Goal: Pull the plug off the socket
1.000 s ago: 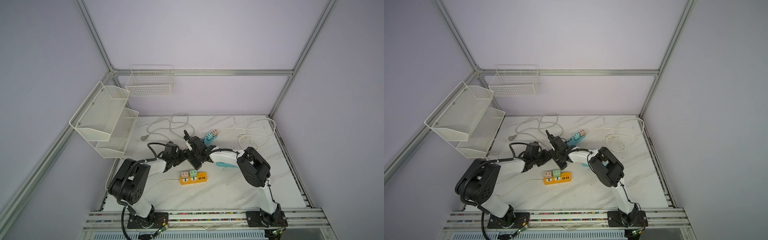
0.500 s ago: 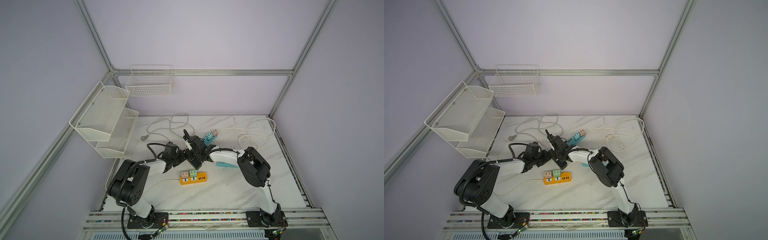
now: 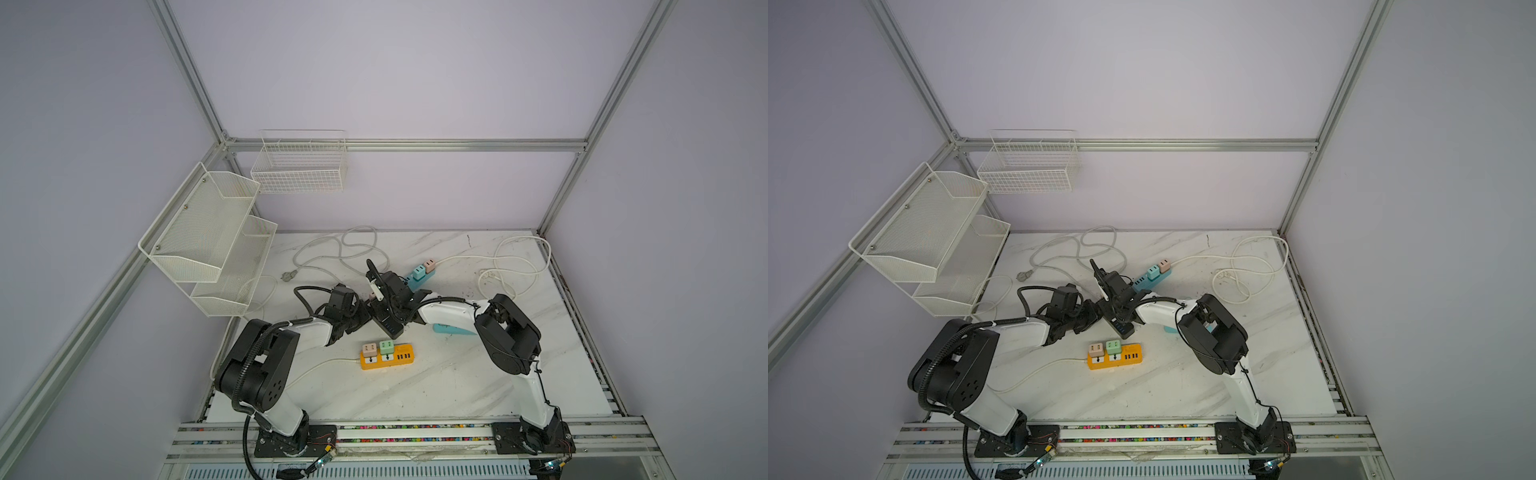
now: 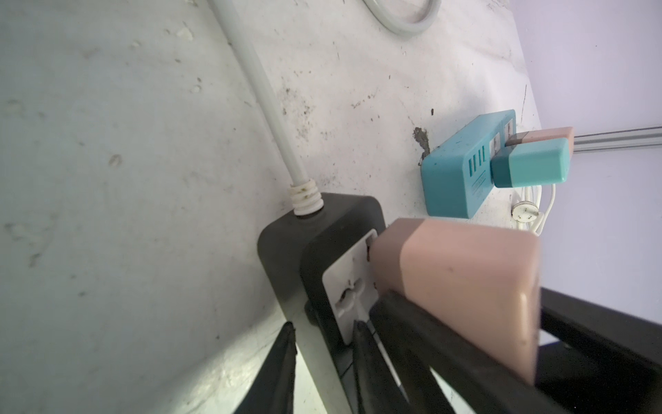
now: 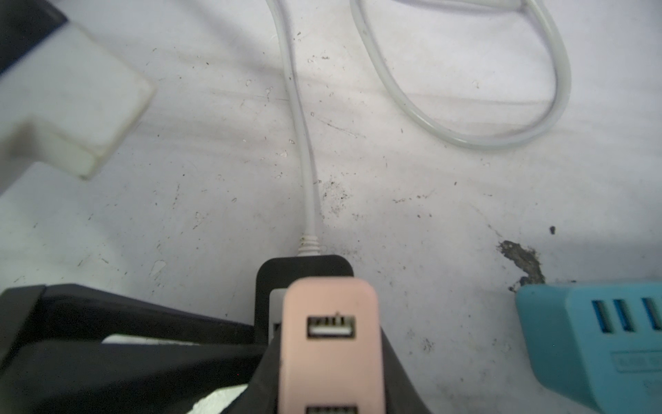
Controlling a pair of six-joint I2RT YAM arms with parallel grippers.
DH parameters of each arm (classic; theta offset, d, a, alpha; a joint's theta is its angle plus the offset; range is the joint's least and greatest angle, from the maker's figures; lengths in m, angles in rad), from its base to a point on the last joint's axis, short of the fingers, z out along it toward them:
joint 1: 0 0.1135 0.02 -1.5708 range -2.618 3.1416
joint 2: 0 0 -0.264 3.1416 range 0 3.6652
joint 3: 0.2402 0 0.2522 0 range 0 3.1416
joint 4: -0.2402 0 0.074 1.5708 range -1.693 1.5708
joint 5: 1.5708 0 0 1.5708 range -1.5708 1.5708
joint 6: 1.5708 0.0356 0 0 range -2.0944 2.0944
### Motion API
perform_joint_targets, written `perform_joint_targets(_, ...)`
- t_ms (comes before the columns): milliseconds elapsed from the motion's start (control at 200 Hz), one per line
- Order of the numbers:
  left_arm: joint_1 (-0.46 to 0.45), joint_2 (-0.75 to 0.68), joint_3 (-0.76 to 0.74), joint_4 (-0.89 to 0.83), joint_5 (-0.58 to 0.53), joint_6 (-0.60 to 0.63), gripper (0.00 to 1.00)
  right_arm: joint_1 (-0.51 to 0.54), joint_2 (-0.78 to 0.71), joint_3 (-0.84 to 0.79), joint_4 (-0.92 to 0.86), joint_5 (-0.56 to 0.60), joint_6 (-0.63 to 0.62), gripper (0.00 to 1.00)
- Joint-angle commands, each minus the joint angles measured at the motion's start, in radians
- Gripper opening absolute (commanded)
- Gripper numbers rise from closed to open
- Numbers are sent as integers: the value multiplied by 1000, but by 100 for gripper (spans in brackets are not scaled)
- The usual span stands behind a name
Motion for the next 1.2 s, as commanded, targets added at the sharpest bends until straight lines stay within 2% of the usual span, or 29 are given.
perform_joint_targets(0,-2,9,-46,-158,-49,-3,27,9,-91,-2,22,16,-34,3)
perform_joint_targets(410,-2,-5,39,-169,-1,15,27,-8,-211,-61,34,18,-1,2)
perform_joint_targets(715,-2,-55,115,-188,30,27,29,-35,-329,-180,86,-30,128,2)
perform_joint_targets(1200,-6,-195,68,-229,1,41,34,-114,-437,-386,241,-67,385,0)
